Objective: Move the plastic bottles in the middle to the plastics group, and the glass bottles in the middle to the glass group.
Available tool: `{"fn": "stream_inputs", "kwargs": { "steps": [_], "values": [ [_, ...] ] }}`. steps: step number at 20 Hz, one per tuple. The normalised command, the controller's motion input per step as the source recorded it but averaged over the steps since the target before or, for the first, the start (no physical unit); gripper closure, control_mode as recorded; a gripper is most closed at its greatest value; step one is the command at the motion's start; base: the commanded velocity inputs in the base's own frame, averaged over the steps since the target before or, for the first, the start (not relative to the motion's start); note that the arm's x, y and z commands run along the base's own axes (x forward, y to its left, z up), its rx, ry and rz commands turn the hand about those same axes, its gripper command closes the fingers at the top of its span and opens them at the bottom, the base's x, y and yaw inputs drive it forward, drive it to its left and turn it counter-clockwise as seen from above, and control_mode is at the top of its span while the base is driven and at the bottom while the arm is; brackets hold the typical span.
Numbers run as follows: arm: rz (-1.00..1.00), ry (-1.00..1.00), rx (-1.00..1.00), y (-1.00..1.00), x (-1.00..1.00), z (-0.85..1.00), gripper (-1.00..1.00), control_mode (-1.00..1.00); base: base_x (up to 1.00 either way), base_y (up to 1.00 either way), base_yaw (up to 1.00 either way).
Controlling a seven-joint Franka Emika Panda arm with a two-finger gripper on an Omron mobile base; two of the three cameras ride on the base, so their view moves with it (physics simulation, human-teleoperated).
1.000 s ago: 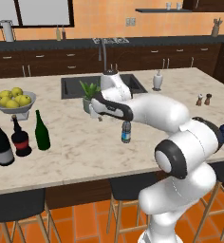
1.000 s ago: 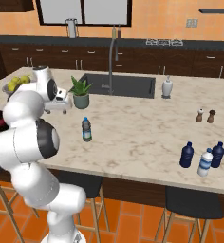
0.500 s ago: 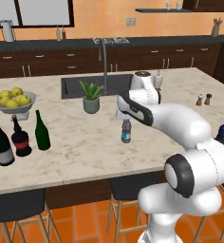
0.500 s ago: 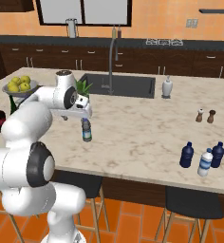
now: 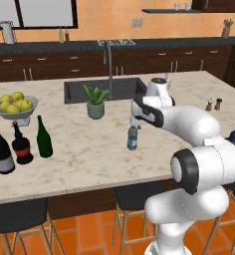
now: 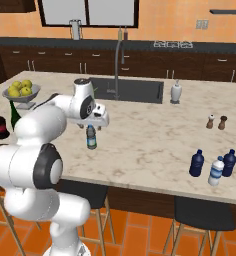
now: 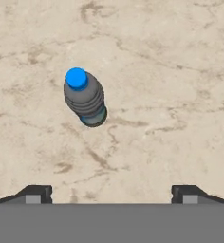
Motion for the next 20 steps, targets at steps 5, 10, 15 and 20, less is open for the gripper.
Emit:
{"fn": "stream_inputs", "kwargs": {
  "steps": [5,10,15,20],
  "values": [
    [0.07,-0.01,-0.02,0.24,0.11,0.0,-1.0,-1.0,0.0,0.0,0.0],
    [0.06,-0.09,0.0,0.11,0.06,-0.07,-1.0,-1.0,0.0,0.0,0.0],
    [0.06,-0.02,0.0,0.06,0.22,-0.22,-1.0,-1.0,0.0,0.0,0.0],
    [0.03,0.0,0.0,0.0,0.2,-0.36,-1.0,-1.0,0.0,0.0,0.0]
  ]
}}
